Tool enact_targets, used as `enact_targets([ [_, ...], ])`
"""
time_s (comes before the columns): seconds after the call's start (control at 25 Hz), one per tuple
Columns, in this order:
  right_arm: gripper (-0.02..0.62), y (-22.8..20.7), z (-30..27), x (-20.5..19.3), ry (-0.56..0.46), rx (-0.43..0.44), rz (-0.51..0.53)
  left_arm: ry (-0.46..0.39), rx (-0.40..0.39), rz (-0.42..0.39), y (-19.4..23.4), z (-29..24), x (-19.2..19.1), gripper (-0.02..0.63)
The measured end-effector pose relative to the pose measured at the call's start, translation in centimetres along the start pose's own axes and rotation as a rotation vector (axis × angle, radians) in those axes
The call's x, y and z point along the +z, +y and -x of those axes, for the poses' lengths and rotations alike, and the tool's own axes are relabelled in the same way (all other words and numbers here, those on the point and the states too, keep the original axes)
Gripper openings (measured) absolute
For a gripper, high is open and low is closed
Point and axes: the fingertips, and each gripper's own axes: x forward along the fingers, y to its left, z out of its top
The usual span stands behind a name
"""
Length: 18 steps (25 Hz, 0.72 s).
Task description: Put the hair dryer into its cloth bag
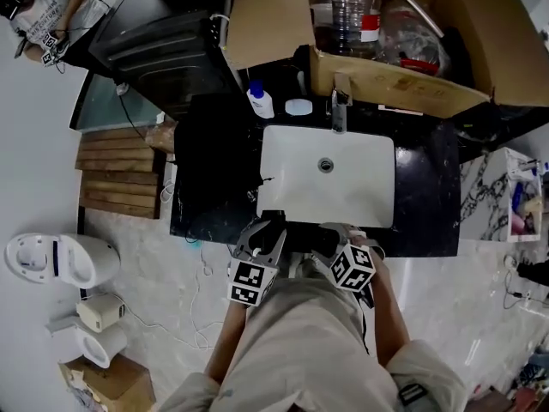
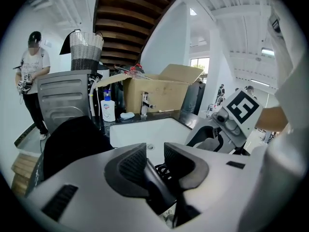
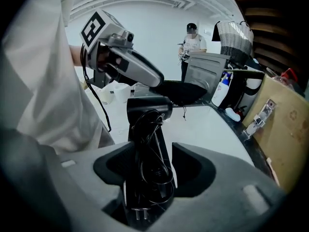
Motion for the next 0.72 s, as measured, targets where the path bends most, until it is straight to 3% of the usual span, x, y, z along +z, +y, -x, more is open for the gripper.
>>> enact_targets([
  [0.52,0.221,0.5,-2.5,-1.1,0.004,0.12,0.12,-0.001,0.1,0.046,-1.3,0.1,-0.1,0.115],
  [0.72,0.221,1.0,-3.9,-2.3,0.049,0.131,0.197,0.021,0.123,0.046,-1.6,0.2,-1.2,0.115],
])
